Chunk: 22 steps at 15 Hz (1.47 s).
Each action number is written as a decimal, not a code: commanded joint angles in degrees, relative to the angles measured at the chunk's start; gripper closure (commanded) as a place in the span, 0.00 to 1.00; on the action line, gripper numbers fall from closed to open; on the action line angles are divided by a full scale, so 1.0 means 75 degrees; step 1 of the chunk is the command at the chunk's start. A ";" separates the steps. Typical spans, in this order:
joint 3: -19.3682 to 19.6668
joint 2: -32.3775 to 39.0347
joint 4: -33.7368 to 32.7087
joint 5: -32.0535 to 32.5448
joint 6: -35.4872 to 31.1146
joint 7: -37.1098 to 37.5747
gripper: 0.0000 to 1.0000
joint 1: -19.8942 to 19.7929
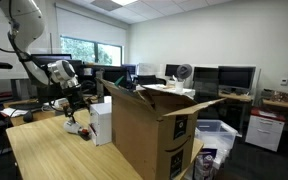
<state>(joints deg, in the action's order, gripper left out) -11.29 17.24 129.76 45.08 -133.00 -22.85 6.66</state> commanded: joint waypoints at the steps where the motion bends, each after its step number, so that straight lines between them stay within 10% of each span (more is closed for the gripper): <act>1: -0.0058 -0.0092 0.0172 -0.0751 -0.0136 -0.0624 0.00 -0.0062; 5: -0.0151 0.0012 0.0204 -0.1322 -0.0089 -0.0930 0.00 0.0051; 8: -0.0215 0.0077 0.0211 -0.1544 -0.0047 -0.0976 0.30 0.0118; 14: -0.0325 0.0186 0.0182 -0.1922 -0.0079 -0.1065 0.59 0.0249; 22: -0.0552 0.0285 0.0036 -0.2745 -0.0169 -0.1240 0.72 0.0348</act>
<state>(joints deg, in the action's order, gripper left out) -14.79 18.18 129.54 27.82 -132.82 -30.47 8.63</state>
